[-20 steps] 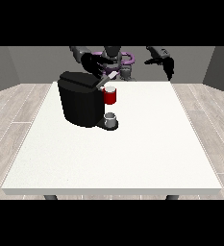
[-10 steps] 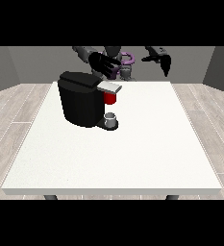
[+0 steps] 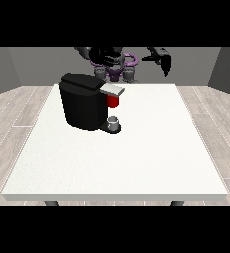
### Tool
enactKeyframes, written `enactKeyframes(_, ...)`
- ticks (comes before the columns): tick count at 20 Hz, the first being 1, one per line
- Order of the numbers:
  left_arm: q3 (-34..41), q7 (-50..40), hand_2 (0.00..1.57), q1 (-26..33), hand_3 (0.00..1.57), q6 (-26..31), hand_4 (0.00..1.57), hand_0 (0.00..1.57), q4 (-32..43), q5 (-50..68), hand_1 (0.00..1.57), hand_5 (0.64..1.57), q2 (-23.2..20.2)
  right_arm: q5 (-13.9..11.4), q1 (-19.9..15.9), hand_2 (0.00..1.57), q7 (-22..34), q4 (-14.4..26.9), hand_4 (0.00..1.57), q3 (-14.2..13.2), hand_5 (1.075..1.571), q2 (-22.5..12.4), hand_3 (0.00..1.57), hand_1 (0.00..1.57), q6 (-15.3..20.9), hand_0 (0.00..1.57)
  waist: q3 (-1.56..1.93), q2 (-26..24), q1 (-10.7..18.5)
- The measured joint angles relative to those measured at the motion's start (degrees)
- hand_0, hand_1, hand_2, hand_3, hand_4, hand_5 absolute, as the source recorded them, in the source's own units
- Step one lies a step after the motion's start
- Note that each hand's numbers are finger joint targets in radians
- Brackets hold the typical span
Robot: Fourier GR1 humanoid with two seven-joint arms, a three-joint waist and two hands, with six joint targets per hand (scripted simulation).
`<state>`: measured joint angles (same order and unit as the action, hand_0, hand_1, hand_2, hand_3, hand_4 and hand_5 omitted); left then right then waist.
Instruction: Insert the coffee pod into the coffee machine and close the lid
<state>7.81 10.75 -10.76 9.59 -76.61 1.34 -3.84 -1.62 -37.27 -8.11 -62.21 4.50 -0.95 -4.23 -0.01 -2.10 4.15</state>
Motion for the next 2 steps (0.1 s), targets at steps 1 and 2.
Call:
enactKeyframes(1,0.2,0.1,0.00,0.5,0.00,-0.3,0.19,0.00,0.6,-0.1,0.00,1.571,0.1,1.4,2.2,0.00,-0.2,-1.0,0.25,1.1,1.571,0.2,0.00,0.00,0.3,0.00,0.00,-0.9,-0.8)
enactKeyframes(2,0.4,-0.3,0.00,0.5,0.00,-0.7,0.19,0.00,0.9,-0.2,0.00,1.571,-0.1,2.4,3.9,0.00,-0.3,-1.8,0.16,1.7,1.571,0.4,0.00,0.00,0.8,0.00,0.00,-1.5,-1.4)
